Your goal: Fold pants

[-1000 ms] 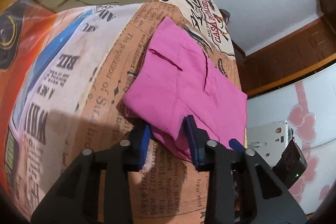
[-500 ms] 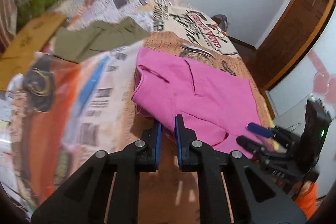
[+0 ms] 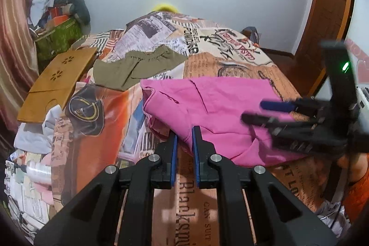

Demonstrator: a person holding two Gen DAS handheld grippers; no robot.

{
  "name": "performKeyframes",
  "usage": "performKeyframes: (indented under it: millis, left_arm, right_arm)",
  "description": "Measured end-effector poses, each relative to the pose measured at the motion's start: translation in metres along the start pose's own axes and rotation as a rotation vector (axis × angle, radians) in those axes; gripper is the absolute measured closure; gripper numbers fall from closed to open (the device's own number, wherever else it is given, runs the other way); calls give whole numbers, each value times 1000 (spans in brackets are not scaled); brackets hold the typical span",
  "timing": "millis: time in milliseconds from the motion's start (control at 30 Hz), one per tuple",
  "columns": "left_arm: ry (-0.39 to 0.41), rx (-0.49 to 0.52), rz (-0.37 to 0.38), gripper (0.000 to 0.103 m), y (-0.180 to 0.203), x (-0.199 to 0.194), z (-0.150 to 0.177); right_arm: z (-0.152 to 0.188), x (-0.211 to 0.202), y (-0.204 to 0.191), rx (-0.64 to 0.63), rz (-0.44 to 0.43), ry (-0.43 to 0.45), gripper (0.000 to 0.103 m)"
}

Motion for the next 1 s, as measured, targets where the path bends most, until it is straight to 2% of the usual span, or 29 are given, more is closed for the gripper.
performKeyframes:
  millis: [167,300,500,700,800,1000]
  left_arm:
    - [24,62,4,92,14,-2,-11]
    - [26,138,-14,92,33,3,-21]
    - [10,187,64,92,67,11,-41]
    - [-13,251,84,93,98,22,-49]
    - [-19,277,81,93,109,22,-50]
    - [-49,323,101,93,130,27,-51]
  right_arm:
    - [17,14,-12,-38,-34,-80,53]
    - [20,13,-11,-47,-56,-83,53]
    - [28,7,-5,-15,-129,-66,53]
    - [35,-2,6,62,-171,-35,54]
    - [40,-13,20,107,-170,-21,54]
    - [65,-32,73,227,-94,4,54]
Point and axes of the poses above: each gripper's, at about its wrist camera, not at the fingertips, and x roughly the way its jaws point, y to its right, z to its underside, the point moved 5 cm from there along x, roughly the way its jaws point, and after that the axes turned 14 degrees about z, right-handed, at the moved point
